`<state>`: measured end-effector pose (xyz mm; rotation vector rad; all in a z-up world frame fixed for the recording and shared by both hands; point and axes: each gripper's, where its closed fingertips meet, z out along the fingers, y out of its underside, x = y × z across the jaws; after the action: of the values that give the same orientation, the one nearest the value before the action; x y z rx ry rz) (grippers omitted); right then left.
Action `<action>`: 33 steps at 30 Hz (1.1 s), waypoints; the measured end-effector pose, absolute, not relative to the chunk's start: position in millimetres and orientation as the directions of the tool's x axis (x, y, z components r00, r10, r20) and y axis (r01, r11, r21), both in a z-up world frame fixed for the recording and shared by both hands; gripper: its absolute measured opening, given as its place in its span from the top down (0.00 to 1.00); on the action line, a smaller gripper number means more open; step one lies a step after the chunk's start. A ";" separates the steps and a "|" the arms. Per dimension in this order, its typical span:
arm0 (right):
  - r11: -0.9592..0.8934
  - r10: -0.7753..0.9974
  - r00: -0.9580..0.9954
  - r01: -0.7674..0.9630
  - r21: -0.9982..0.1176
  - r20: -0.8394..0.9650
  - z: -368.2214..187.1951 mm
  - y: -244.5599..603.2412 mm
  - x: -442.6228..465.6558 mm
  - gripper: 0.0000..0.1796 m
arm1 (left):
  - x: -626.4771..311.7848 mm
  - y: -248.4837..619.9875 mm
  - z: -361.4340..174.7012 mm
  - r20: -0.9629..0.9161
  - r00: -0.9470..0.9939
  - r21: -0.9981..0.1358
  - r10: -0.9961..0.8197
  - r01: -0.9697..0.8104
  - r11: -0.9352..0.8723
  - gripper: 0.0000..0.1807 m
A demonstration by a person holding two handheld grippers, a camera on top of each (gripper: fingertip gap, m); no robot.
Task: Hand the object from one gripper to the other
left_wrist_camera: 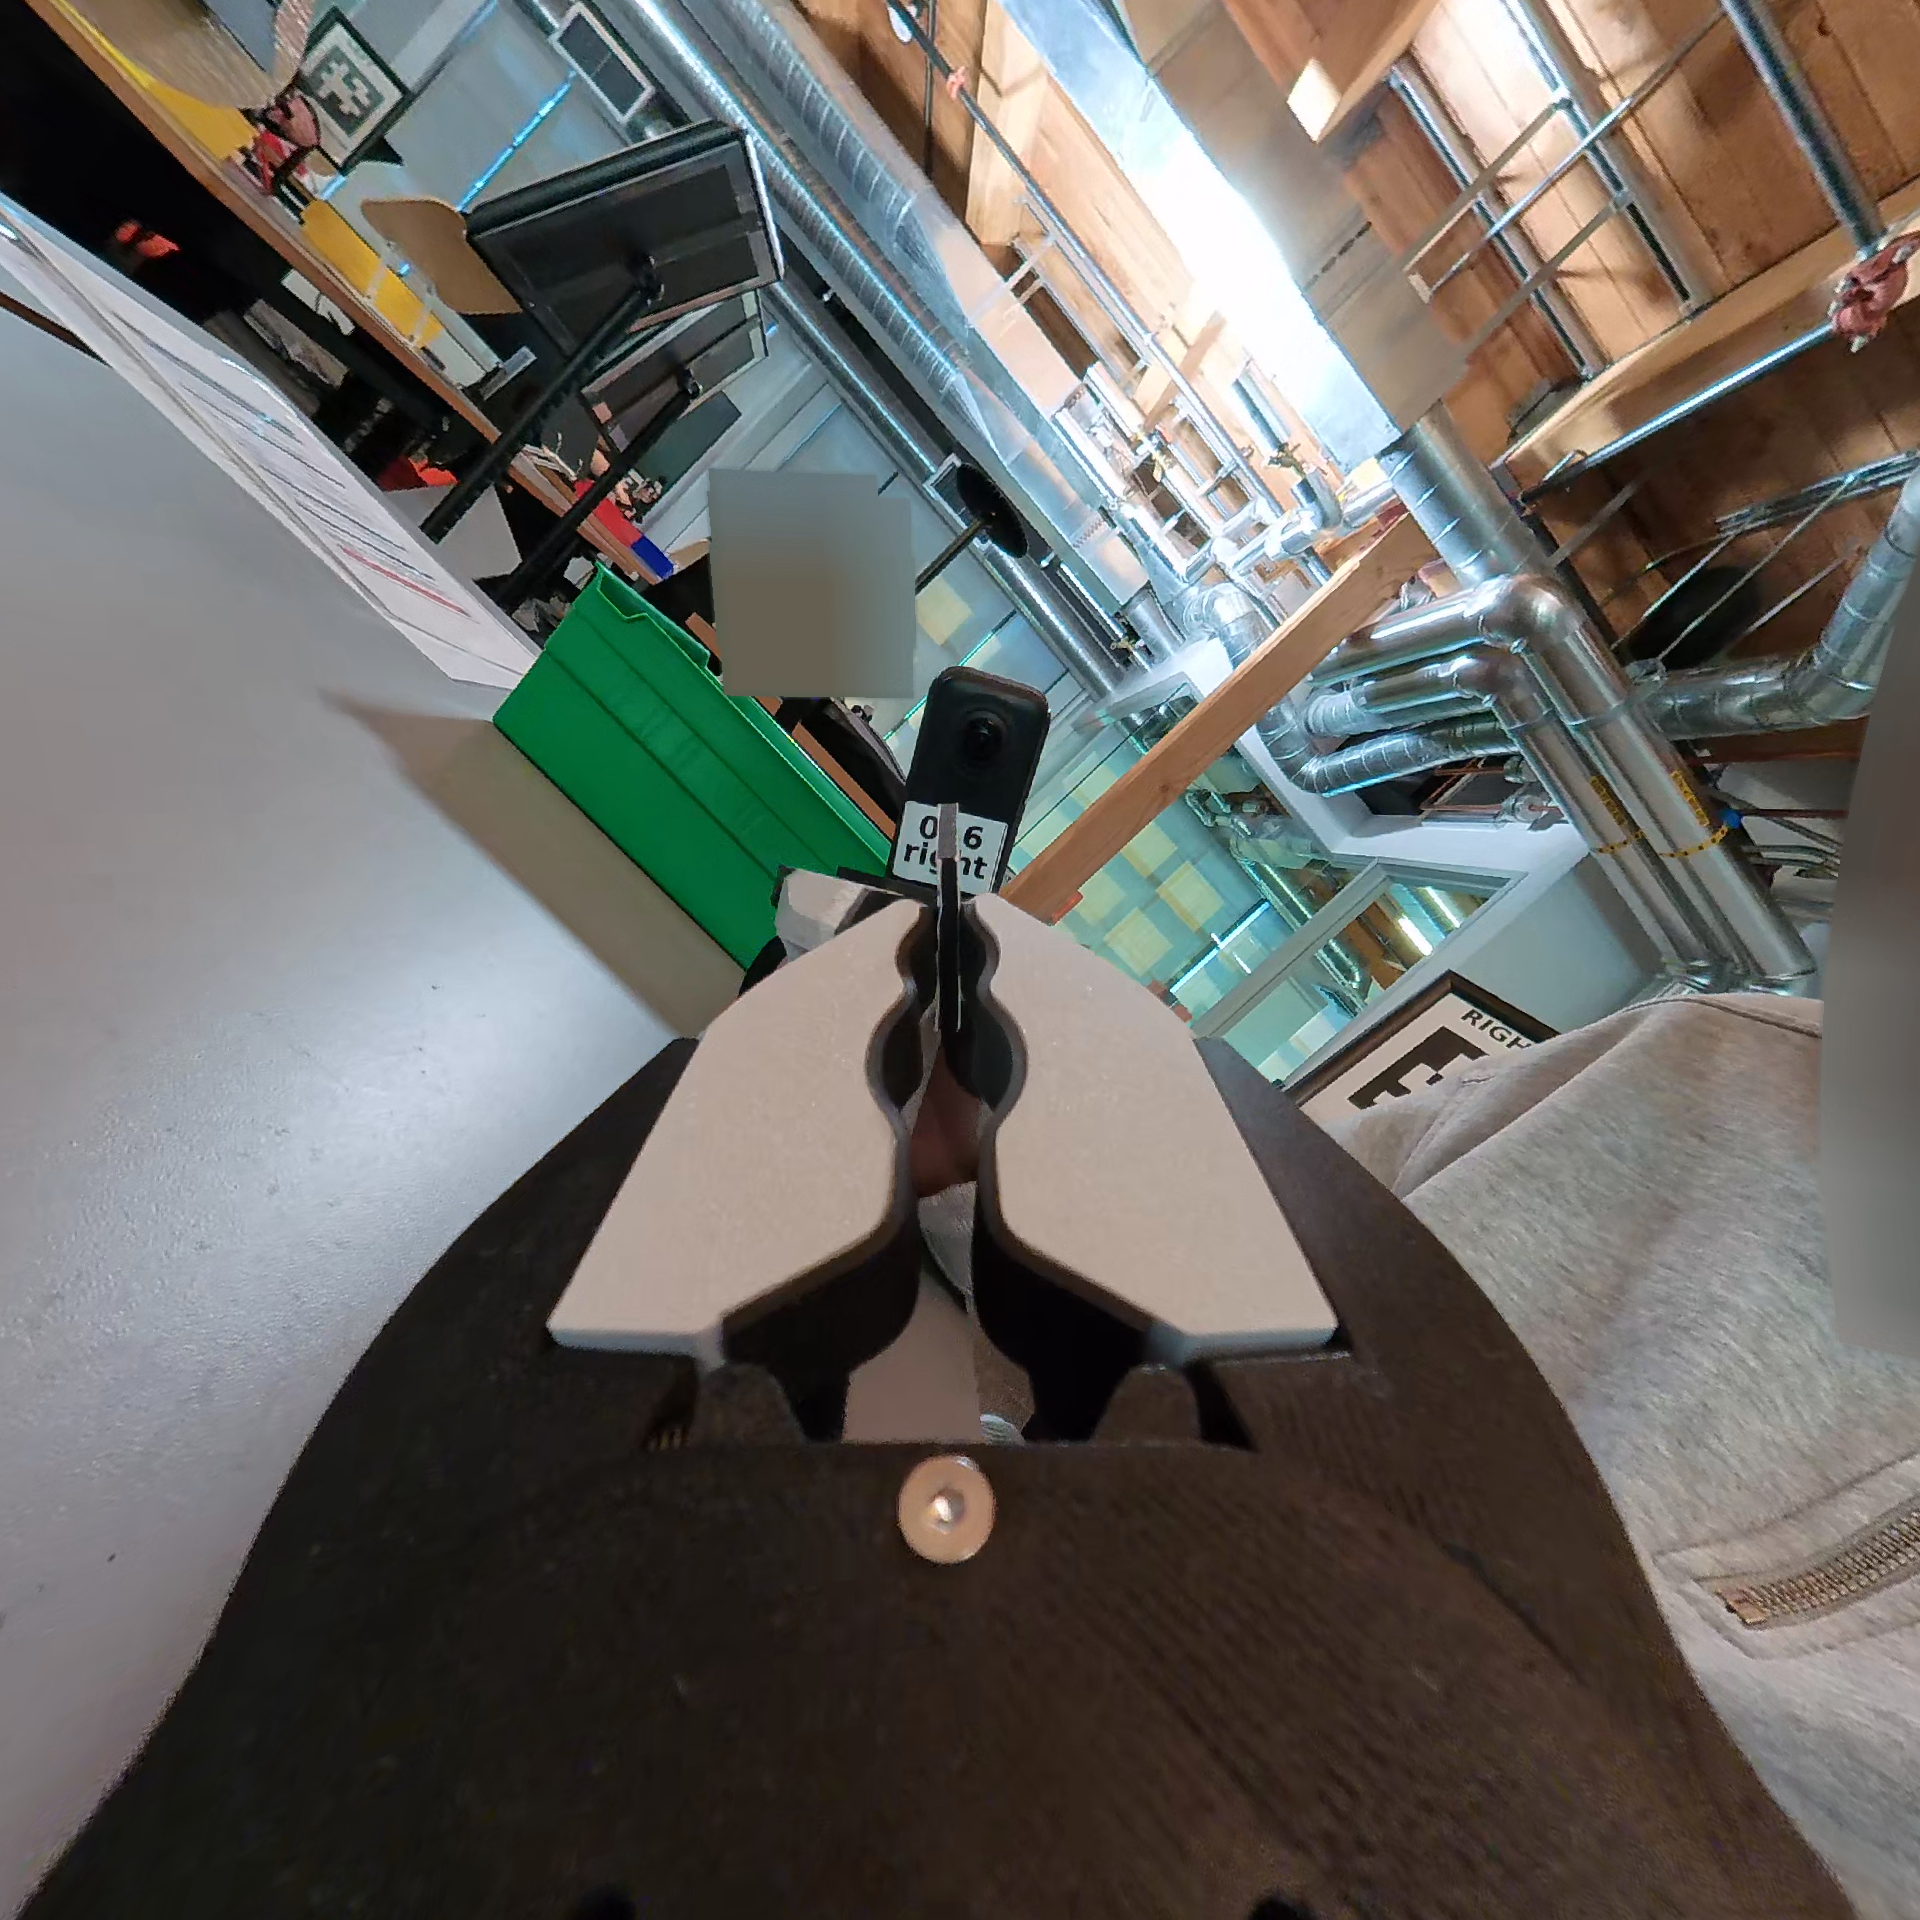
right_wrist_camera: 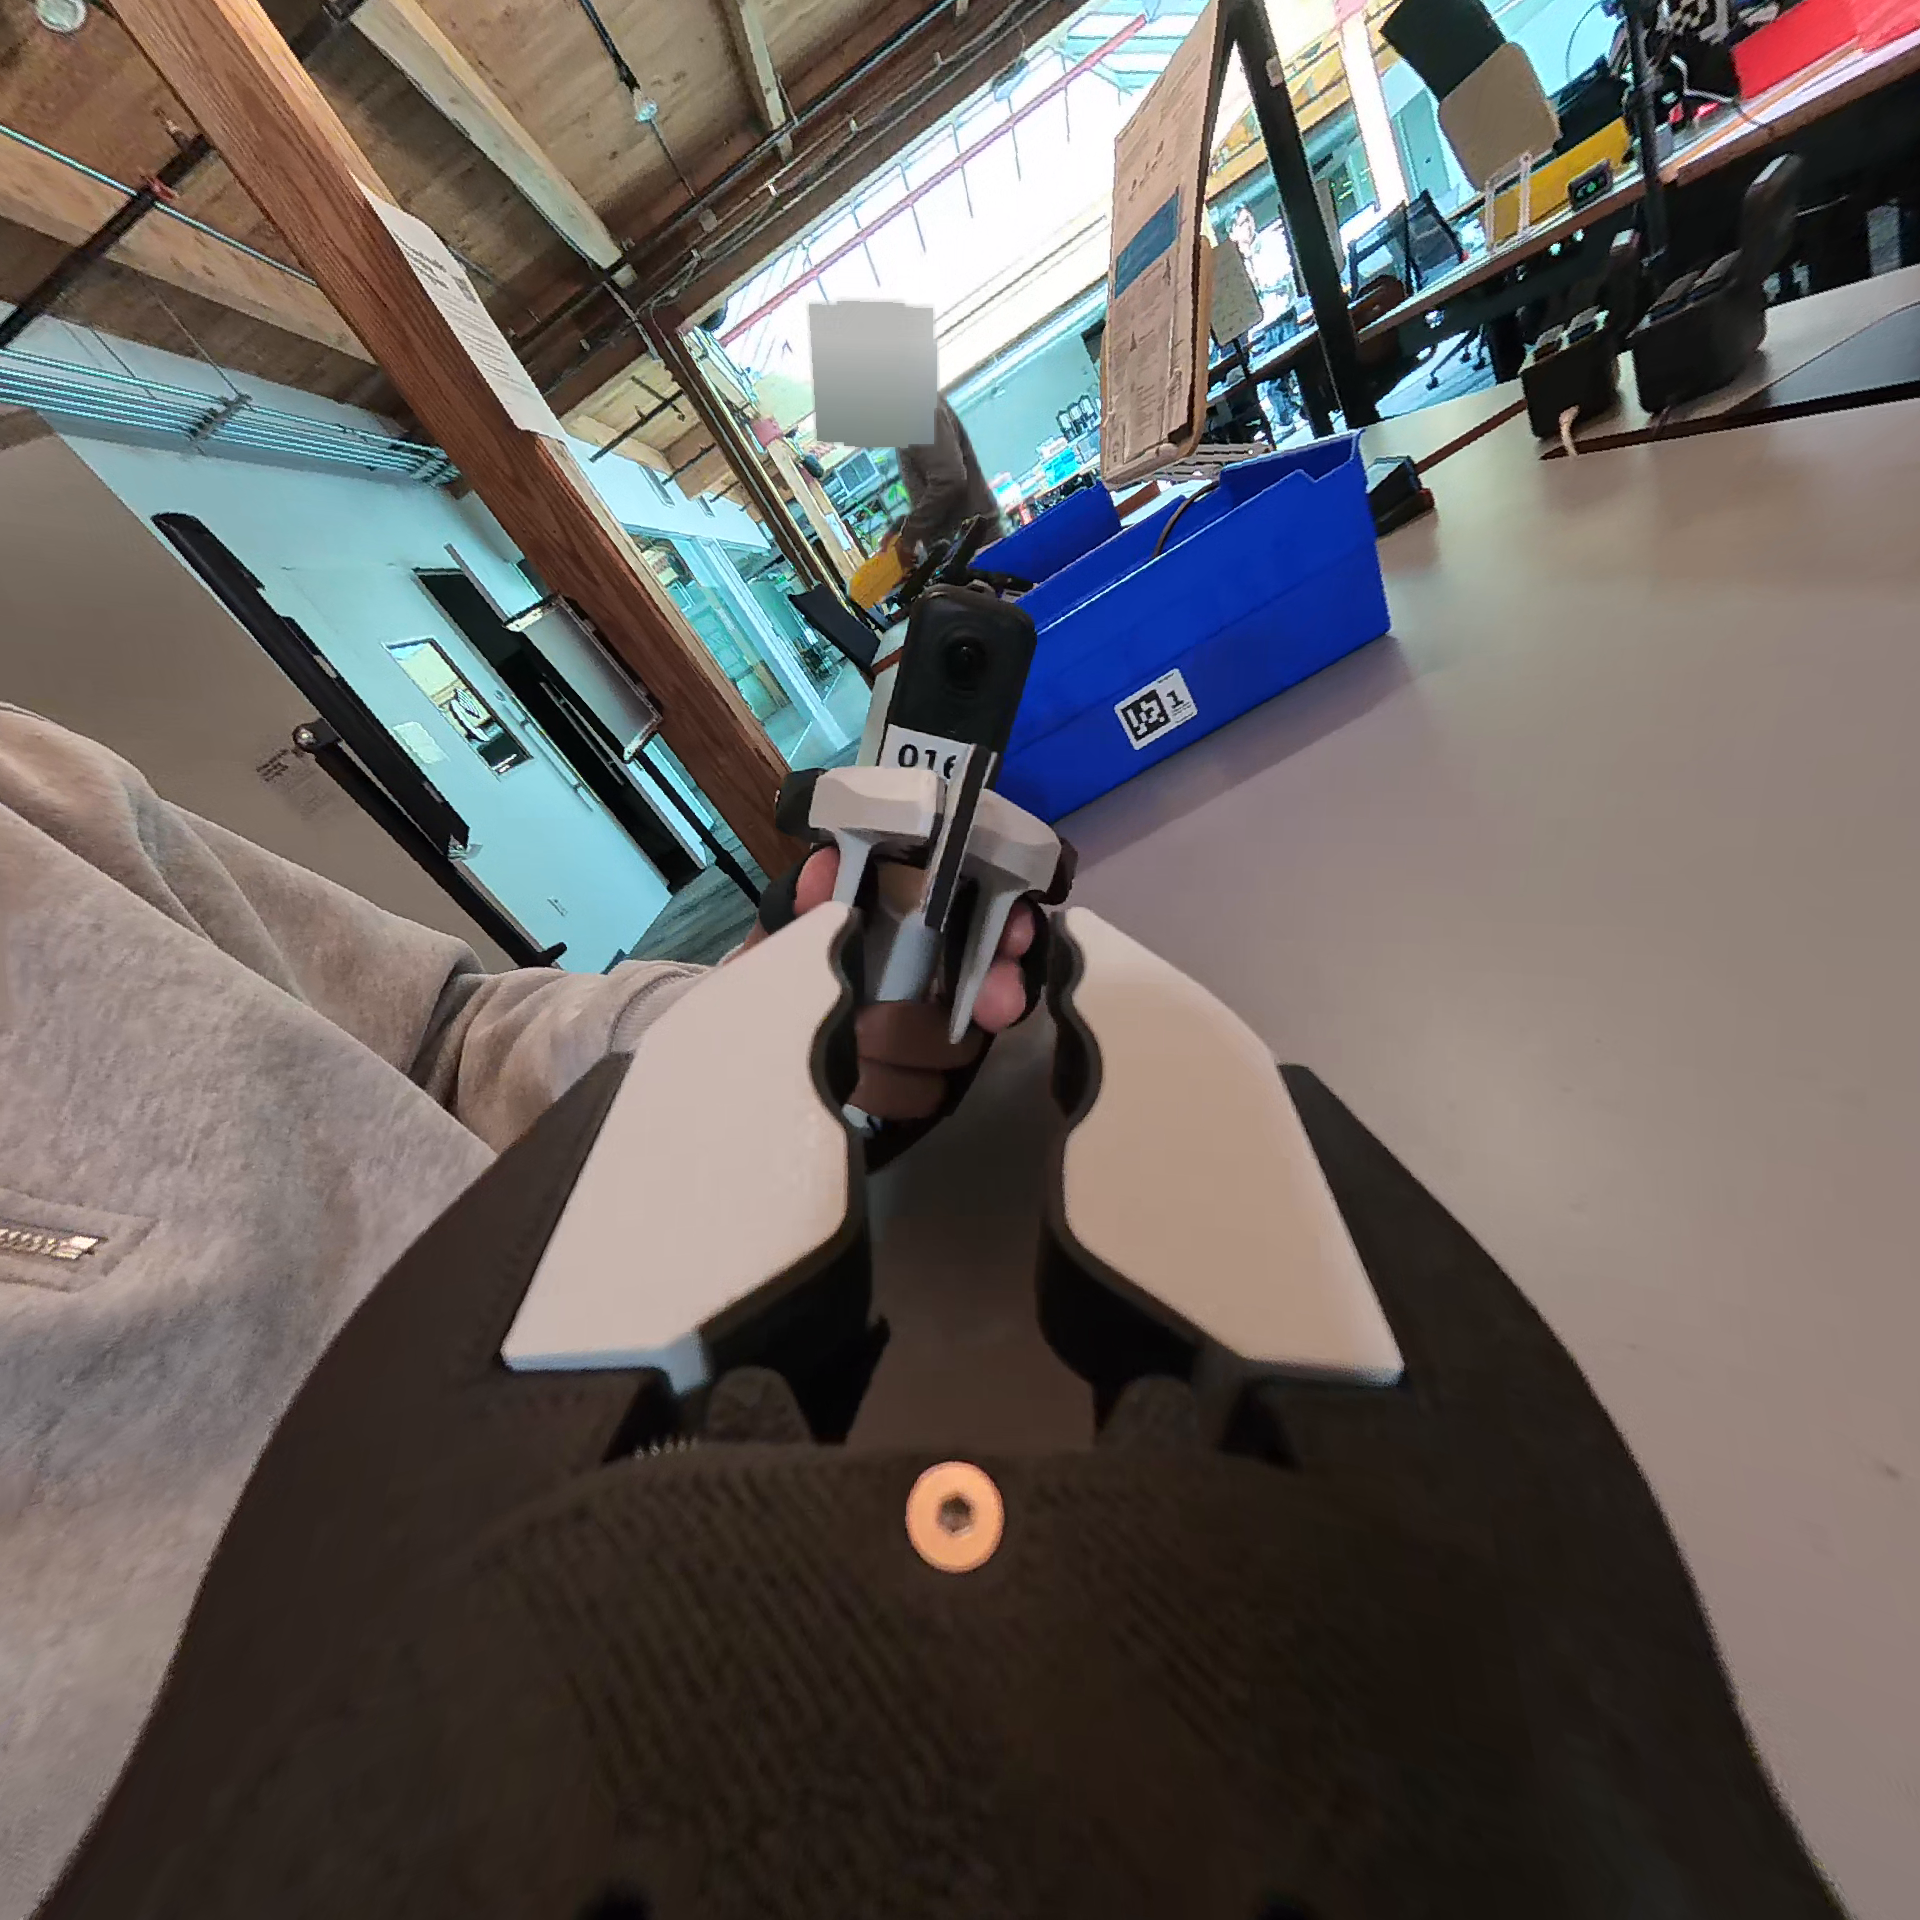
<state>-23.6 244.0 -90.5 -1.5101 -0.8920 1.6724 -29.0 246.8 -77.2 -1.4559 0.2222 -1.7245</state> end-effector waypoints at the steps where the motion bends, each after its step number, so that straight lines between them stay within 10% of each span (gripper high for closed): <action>1: -0.518 0.854 -0.074 -0.055 -0.853 -0.514 -90.0 244.2 -23.3 0.81 | -29.1 246.9 -77.0 0.727 0.034 -0.613 -0.686 0.481 -0.626 0.99; 9: -0.636 0.771 -0.072 -0.155 -0.756 -0.633 -84.0 257.0 -16.8 0.84 | -30.0 246.6 -74.7 0.717 0.040 -0.619 -0.696 0.495 -0.610 0.98; 16: -0.636 0.624 -0.094 -0.638 -0.434 -0.776 -68.3 275.5 4.2 0.87 | -56.5 254.5 -59.0 0.695 0.029 -0.559 -0.718 0.649 -0.516 0.99; 33: -0.647 0.686 -0.158 -0.579 -0.496 -0.711 -59.1 245.7 -23.2 0.97 | -21.7 238.9 -63.1 0.702 -0.026 -0.539 -0.712 0.635 -0.554 0.98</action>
<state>-23.2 245.7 -59.1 -1.2494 -0.1348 1.9053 -21.7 238.9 -63.1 -1.2621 0.0915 -1.7517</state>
